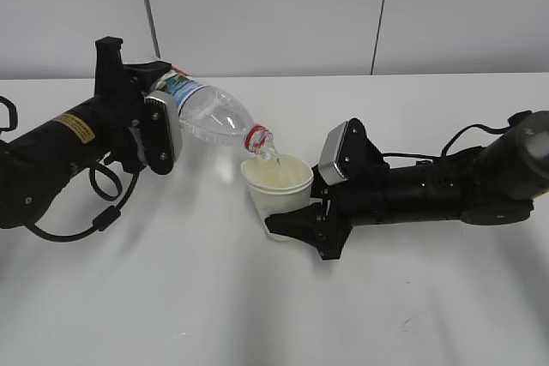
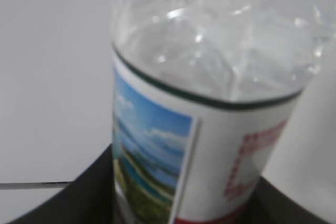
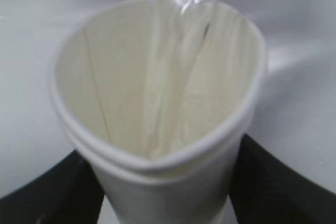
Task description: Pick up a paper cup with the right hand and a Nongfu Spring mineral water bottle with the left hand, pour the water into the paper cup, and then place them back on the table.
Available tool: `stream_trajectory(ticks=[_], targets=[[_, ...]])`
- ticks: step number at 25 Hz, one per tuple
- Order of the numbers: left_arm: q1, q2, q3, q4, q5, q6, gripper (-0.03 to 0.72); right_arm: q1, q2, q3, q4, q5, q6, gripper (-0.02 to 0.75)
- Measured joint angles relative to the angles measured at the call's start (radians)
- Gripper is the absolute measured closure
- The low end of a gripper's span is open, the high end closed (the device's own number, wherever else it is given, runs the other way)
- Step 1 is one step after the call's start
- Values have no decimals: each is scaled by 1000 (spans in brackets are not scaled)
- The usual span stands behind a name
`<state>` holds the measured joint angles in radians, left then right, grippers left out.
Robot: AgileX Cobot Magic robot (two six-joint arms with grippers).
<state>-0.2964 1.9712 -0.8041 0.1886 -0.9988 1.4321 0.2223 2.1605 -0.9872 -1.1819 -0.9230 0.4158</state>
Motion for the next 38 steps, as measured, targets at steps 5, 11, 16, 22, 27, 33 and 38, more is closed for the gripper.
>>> stream_trajectory(ticks=[5, 11, 16, 22, 27, 33, 38], targets=[[0, 0, 0, 0, -2, 3, 337, 0, 0, 0, -7, 1, 0, 249], [0, 0, 0, 0, -3, 3, 337, 0, 0, 0, -10, 5, 2, 249], [0, 0, 0, 0, -6, 16, 337, 0, 0, 0, -10, 9, 2, 249], [0, 0, 0, 0, -28, 30, 337, 0, 0, 0, -12, 14, 2, 249], [0, 0, 0, 0, -36, 33, 337, 0, 0, 0, -12, 14, 2, 249], [0, 0, 0, 3, -39, 33, 337, 0, 0, 0, -14, 16, 2, 250], [0, 0, 0, 4, -39, 28, 337, 0, 0, -2, 19, 16, 0, 250]])
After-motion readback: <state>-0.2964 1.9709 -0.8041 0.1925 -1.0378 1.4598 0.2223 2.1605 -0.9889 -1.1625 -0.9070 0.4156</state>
